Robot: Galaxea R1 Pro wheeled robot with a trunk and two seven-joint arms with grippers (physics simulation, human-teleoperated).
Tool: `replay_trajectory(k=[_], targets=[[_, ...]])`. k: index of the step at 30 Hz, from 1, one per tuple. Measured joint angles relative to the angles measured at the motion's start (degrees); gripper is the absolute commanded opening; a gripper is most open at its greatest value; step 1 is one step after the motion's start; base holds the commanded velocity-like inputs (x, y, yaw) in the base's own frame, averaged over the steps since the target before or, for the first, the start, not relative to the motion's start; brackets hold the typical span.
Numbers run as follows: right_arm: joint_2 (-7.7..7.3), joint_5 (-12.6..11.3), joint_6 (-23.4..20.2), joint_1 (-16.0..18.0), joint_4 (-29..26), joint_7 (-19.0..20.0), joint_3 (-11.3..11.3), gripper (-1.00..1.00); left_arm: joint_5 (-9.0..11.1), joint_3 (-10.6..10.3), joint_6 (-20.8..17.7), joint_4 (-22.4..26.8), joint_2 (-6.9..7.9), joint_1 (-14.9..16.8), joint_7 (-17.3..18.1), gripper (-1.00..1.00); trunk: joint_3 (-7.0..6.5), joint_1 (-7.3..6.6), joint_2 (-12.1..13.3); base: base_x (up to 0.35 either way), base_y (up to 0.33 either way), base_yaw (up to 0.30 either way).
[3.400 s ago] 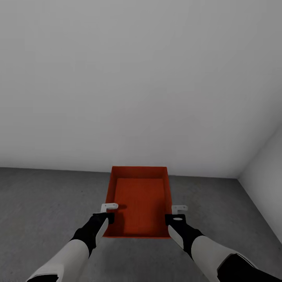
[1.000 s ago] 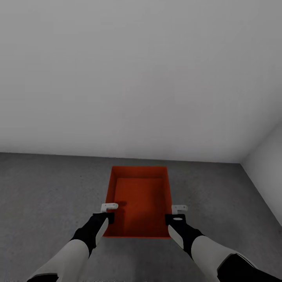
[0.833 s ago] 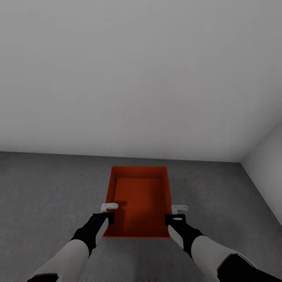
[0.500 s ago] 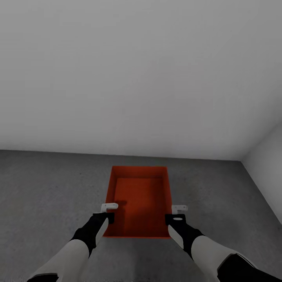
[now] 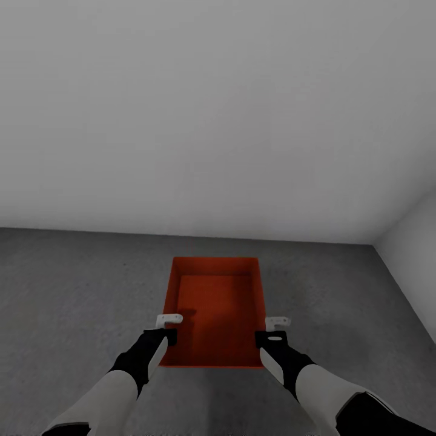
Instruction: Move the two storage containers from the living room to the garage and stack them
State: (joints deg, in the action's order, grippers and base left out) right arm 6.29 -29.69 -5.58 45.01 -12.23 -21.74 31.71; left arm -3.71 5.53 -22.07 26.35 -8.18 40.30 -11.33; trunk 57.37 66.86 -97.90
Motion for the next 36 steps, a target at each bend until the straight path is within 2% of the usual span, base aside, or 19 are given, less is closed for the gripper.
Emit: replay_trajectory(k=[28, 36], targets=[[0.00, 0.03, 0.01, 0.00, 0.03, 0.04, -0.04, -1.00, -0.08, 0.05, -0.04, 0.02, -0.02, 0.00, 0.00, -1.00, 2.31, 0.00, 0.00, 0.000, 0.000, 0.000], [0.00, 0.01, -0.01, 0.00, 0.06, 0.06, -0.05, -1.00, -0.09, 0.07, -0.07, 0.02, -0.03, 0.00, 0.00, -1.00, 3.76, 1.75, -3.20, 0.000, 0.000, 0.000]])
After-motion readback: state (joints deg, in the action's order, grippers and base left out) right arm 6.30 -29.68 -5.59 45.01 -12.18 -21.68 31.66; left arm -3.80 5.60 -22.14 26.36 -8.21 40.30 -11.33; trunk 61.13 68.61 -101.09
